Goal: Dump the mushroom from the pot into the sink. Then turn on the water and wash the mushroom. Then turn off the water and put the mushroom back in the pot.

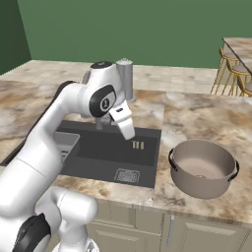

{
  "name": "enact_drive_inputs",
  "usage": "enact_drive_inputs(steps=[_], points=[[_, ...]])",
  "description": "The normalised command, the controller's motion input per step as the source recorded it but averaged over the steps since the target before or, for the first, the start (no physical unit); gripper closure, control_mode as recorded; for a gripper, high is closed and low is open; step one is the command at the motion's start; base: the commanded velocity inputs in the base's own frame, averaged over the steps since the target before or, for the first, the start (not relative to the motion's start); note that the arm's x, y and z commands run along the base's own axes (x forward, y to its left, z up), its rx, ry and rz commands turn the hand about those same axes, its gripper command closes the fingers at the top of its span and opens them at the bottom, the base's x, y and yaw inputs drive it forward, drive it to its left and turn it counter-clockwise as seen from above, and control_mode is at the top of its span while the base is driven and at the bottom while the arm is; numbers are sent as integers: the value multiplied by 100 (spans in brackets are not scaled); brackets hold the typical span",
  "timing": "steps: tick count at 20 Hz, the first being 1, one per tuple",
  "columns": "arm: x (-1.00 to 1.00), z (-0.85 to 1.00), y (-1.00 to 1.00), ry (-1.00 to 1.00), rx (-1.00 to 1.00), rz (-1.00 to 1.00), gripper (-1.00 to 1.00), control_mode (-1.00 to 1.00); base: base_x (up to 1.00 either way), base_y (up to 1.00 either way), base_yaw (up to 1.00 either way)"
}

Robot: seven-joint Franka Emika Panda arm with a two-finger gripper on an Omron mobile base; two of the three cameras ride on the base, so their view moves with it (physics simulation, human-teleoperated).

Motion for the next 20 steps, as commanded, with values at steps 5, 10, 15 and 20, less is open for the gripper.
enact_drive_inputs(steps=[5, 10, 15, 20], points=[[0, 0, -42, 5, 1, -20, -100, -100, 0, 0, 0], [0, -1, -41, 4, 2, -19, -100, -100, 0, 0, 0], [-1, -7, -35, 4, 3, -24, -100, -100, 0, 0, 0], [-6, -11, -28, 1, 1, -25, -100, -100, 0, 0, 0]])
